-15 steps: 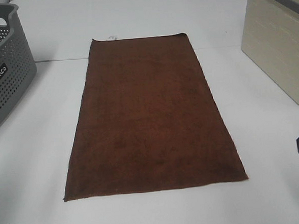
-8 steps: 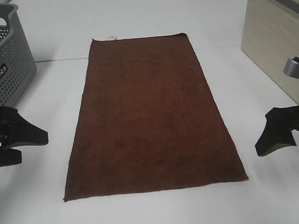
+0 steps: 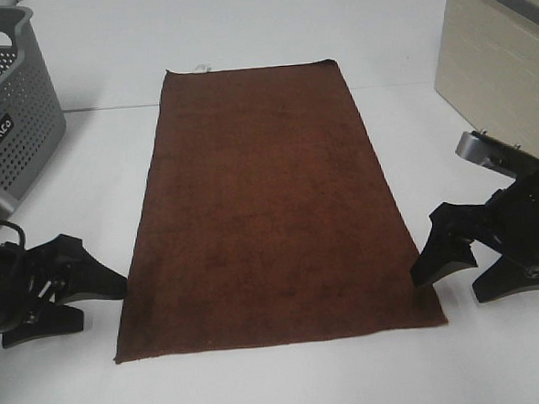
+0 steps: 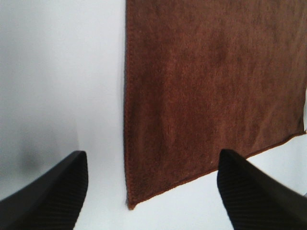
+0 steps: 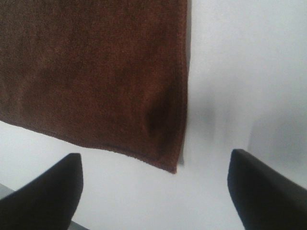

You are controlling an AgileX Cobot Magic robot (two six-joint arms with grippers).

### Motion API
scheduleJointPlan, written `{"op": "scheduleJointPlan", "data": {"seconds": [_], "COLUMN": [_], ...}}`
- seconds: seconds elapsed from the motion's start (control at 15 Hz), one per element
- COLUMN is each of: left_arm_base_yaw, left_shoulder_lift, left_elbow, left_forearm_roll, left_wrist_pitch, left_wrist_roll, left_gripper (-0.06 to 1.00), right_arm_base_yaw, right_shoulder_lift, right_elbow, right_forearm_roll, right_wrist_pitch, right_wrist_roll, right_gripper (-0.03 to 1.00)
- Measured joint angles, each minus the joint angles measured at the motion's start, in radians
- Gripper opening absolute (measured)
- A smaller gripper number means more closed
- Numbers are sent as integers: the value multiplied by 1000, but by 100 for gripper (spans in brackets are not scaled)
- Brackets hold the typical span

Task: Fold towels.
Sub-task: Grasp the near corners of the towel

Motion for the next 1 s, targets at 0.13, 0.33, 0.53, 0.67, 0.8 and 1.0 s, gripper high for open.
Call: {"op": "scheduleJointPlan", "data": {"seconds": [0.13,0.33,0.53,0.67,0.8,1.0], "left_arm_base_yaw": [-57,-100,-155,-161,-161,-161], "left_shoulder_lift": [48,106,162,181,189,185], "left_elbow": [-5,-69,-126,-132,-132,-132], "left_forearm_roll": [-91,-116,-123,-129,-129,-106], "left_wrist_pitch": [-34,-25,-1,-14,-38,-38], "left_wrist_roll": [57,67,67,65,68,58], "left_gripper": [71,66,56,37,6,0], "right_arm_base_yaw": [26,103,115,115,115,115], "right_shoulder_lift": [61,100,143,171,182,176], "right_elbow": [-1,-23,-53,-71,-72,-71], "right_forearm_roll": [59,104,181,185,179,167], "right_wrist_pitch": [-42,-88,-105,-105,-115,-114], "right_wrist_roll": [-67,-73,-73,-74,-73,-53], "right_gripper": [76,76,65,43,10,0]}}
